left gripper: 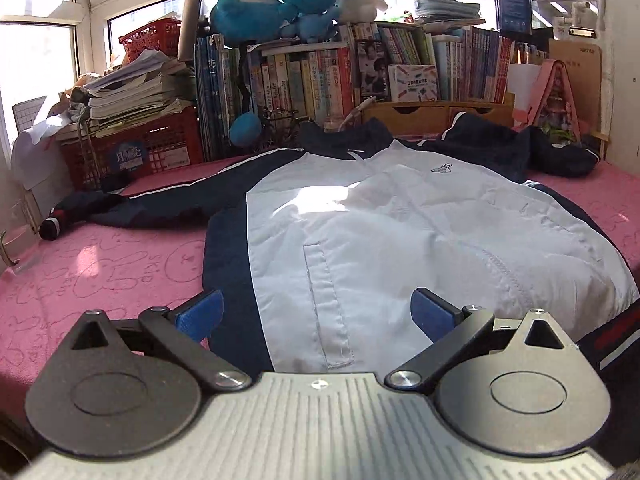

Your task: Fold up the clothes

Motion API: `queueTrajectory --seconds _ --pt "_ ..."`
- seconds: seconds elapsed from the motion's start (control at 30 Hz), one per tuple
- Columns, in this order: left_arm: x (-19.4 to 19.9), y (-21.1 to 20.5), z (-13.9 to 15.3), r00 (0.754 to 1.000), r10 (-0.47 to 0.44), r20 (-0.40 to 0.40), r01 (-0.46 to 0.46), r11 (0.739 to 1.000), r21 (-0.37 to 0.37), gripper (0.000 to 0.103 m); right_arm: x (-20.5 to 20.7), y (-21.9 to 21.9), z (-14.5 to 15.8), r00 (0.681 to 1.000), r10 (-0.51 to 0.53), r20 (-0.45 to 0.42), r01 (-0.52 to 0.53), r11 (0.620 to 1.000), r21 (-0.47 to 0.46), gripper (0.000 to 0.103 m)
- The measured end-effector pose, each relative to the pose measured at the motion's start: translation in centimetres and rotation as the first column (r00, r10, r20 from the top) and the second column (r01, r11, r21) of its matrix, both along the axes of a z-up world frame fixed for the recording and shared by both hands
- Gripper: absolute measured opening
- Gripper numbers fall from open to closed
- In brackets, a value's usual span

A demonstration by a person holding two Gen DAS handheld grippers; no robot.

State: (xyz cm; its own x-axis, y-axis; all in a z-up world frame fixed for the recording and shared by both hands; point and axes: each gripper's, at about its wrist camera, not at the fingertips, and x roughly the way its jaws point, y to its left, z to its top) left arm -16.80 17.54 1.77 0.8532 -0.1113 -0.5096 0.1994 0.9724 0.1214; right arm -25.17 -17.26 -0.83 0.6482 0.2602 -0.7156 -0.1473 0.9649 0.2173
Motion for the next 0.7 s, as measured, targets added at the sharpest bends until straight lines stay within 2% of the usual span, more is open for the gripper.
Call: queueTrajectory --seconds 0.07,0.13,0.23,0.37,0.5,0.6,0.7 --pt "1.3 -1.4 -0.3 1.0 -0.021 0.004 0.021 1.0 0.021 0.103 0.7 0.2 2.6 0.991 -0.016 0.13 0.018 1.0 -0.016 0.086" --pt "2.5 -2.4 -1.0 0.999 -0.026 -0.02 0.027 0.999 0.033 0.103 1.9 0.8 4.2 0.968 -0.002 0.249 0.007 1.0 -0.019 0.099" --pt "3.8 -3.1 -2.4 0.997 -0.029 -0.074 0.031 0.999 0.031 0.103 5.7 3.2 4.4 0.948 0.102 0.301 -0.085 0.994 -0.067 0.099" --pt "4.0 -2.7 -3.8 0.992 -0.016 -0.126 0.021 0.999 0.039 0.103 11.7 6.6 3.0 0.926 0.232 0.297 -0.221 0.973 -0.074 0.098" --pt "3.9 -1.6 -4.0 0.988 -0.009 -0.156 0.011 1.0 0.016 0.103 18.7 6.6 1.3 0.943 0.245 0.227 -0.267 0.961 0.073 0.098" --pt "4.4 -1.2 -3.4 0.981 0.0 -0.195 0.002 1.0 0.01 0.103 23.5 5.4 -0.4 0.969 0.201 0.143 -0.216 0.972 0.098 0.098" --pt "5.4 -0.9 -2.2 0.975 0.002 -0.224 -0.002 1.0 0.002 0.103 26.1 3.6 -1.7 0.987 0.106 0.117 -0.093 0.989 -0.112 0.095"
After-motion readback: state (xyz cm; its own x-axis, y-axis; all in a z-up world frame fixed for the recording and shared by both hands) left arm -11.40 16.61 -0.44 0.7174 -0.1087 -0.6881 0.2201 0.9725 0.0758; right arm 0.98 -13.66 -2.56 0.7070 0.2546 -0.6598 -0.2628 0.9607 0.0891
